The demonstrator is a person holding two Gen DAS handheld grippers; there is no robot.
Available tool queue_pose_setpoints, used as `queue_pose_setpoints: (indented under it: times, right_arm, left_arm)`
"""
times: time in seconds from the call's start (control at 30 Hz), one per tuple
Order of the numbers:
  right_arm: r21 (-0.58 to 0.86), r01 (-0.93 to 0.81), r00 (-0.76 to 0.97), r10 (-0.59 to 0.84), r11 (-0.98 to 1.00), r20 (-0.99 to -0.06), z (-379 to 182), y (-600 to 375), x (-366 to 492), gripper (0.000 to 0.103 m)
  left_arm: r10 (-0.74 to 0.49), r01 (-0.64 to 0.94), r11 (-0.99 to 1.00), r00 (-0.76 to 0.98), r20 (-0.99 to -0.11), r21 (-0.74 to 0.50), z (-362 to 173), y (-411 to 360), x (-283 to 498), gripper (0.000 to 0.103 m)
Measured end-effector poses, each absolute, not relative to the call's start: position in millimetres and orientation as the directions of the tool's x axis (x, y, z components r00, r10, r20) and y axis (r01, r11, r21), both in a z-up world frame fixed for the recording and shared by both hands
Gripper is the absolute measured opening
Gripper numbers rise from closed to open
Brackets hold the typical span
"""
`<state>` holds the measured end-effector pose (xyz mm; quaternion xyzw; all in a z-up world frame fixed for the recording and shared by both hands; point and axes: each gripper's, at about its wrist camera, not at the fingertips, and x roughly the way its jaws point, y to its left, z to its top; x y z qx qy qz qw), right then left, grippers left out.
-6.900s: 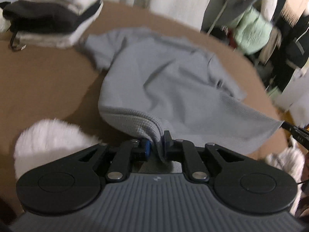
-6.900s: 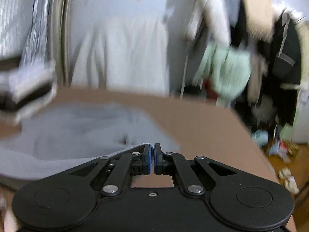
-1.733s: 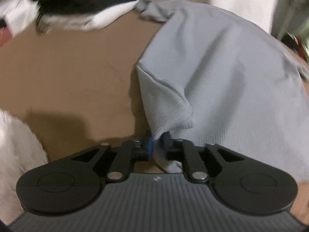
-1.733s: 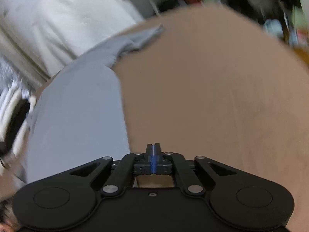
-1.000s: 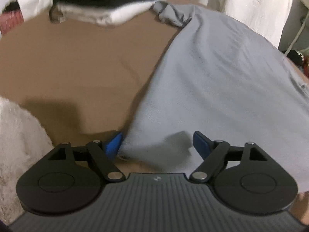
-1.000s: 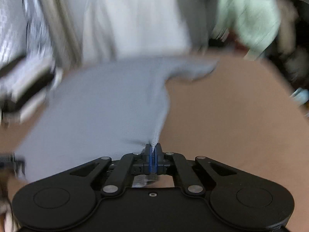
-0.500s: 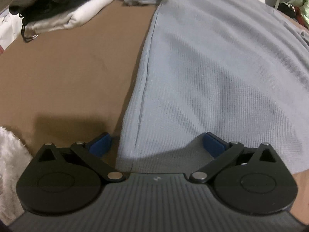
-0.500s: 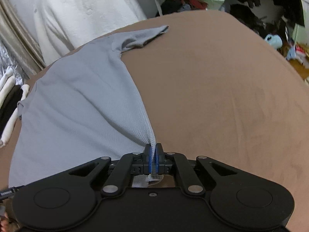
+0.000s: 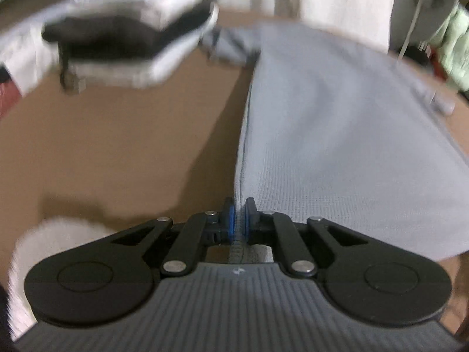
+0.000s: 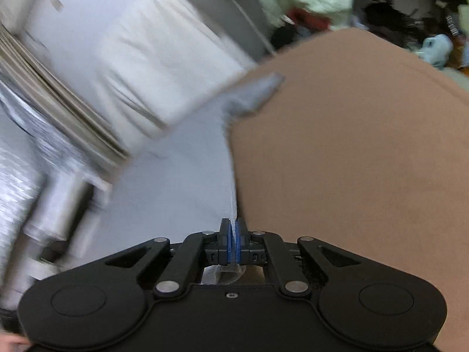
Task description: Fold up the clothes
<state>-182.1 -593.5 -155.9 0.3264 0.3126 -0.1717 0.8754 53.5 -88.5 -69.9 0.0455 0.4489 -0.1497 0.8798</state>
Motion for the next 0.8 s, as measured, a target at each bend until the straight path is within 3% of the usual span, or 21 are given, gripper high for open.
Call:
queue_pose_setpoints:
  times: [0.07,0.13,0.33,0.47,0.53,0.57,0.6,0.63,0.77,0.8]
  right_arm:
    - [0.304,0.537,0.649,-0.154,0.787,-0.746,-159.4,-575.7,-162.6,0.004]
    - [0.160,0.523,0.597,-0.226,0.837,-0.770,-156.6,-555.4,-155.7,0.004]
    - [0.113,0.496,0.617,-0.258,0.861,-0.743,-145.1,-541.8,-170.5,0.003]
    - [0.001,0.478,0.516,-0.280,0.878,-0.809,-157.0,-539.7,-150.8,0.003]
    - [-0.047,0.512,0.424,-0.300,0.858,-0.855,-168.3,-546.4,-141.5,0.004]
    - [-0.072,0.528,0.375,-0.308,0.846,-0.874,-174.1,-549.9,-137.0,0.008]
    - [-0.033,0.539,0.397,-0.288,0.842,-0.872,-172.1,-554.0,-139.7,0.012]
    - [0.016,0.547,0.429,-0.264,0.837,-0.864,-168.8,-558.3,-143.6,0.012]
    - [0.244,0.499,0.643,-0.167,0.832,-0.747,-148.3,-567.6,-167.7,0.035]
    - [0.291,0.472,0.691,-0.144,0.832,-0.708,-145.3,-567.8,-172.5,0.037]
  left_arm:
    - [-0.196,0.303,0.952,0.499,-0.844,-0.042,-91.2,-88.8,51.2,0.006]
    - [-0.188,0.309,0.950,0.484,-0.854,-0.034,-100.5,-91.2,48.6,0.006]
    - [-0.198,0.352,0.936,0.519,-0.831,-0.003,-87.1,-90.3,40.0,0.006]
    - [-0.108,0.381,0.919,0.484,-0.868,0.098,-112.2,-105.0,42.4,0.007]
    - [-0.082,0.398,0.909,0.471,-0.878,0.128,-114.0,-111.3,43.4,0.010]
    - [-0.077,0.383,0.916,0.459,-0.885,0.119,-113.5,-109.4,45.6,0.020]
    - [-0.080,0.363,0.927,0.448,-0.891,0.099,-113.2,-106.0,47.1,0.036]
    - [-0.105,0.353,0.934,0.441,-0.891,0.064,-112.0,-101.9,47.8,0.042]
    - [-0.187,0.326,0.945,0.440,-0.878,-0.038,-104.2,-89.6,46.1,0.047]
    - [-0.196,0.324,0.945,0.450,-0.871,-0.045,-100.4,-89.1,44.3,0.048]
